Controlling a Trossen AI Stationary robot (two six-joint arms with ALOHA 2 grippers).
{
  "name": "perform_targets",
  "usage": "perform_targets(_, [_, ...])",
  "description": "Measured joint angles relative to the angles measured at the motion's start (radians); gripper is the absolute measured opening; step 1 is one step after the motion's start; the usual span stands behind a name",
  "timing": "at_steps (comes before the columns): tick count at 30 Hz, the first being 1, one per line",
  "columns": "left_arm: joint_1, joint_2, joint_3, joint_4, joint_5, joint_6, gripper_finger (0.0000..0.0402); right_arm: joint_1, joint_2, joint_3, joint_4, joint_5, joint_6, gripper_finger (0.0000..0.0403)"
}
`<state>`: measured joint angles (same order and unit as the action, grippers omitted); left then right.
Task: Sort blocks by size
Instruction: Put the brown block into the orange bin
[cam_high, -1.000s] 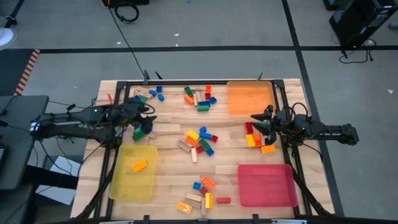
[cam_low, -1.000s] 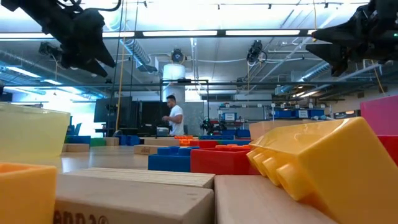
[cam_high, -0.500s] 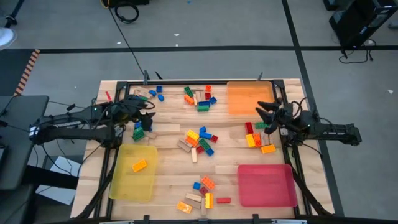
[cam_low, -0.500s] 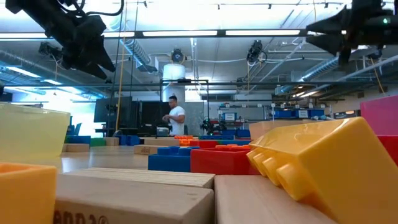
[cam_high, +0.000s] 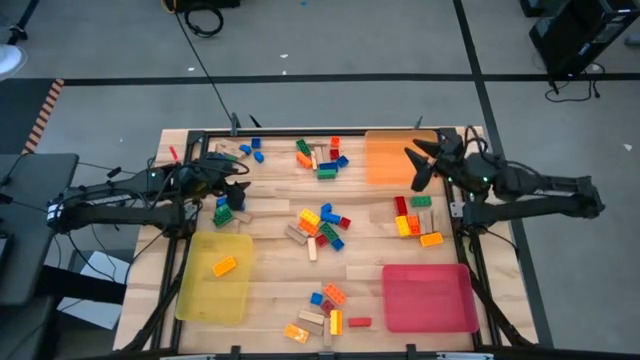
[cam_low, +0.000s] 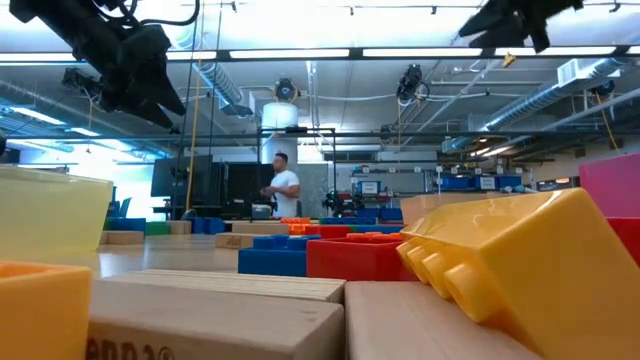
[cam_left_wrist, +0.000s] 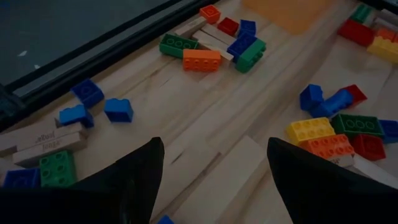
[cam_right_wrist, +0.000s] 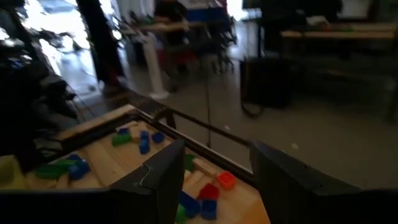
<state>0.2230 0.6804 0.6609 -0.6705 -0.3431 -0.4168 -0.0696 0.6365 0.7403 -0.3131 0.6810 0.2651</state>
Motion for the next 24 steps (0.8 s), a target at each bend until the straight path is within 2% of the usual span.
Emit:
perform_targets(4, [0.000,0.000,0.000,0.006,0.000,-0.003,0.0292,0.000,0.078,0.128,-0.162,0.001,0.064,0.0195])
perform_targets(7, [0.000,0.000,0.000,0.010,0.000,-0.004,0.0292,0.002,0.111,0.169,-0.209,0.000,0.058,0.0195])
perform_targets(12, [0.000,0.000,0.000,0.071,0.000,-0.005,0.0292,0.003,0.116,0.175,-0.237,-0.057,0.200,0.0195])
perform_targets(15, [0.000,0.000,0.000,0.119,0.000,-0.006,0.0292,0.003,0.116,0.175,-0.311,-0.073,0.351,0.0195])
perform_targets(21, [0.000,0.001,0.000,0.159,0.000,-0.006,0.0292,-0.001,0.128,0.175,-0.454,-0.088,0.534,0.0195])
perform_targets(24, [0.000,0.001,0.000,0.157,0.000,-0.002,0.0292,-0.015,0.133,0.175,-0.504,-0.152,0.591,0.0195])
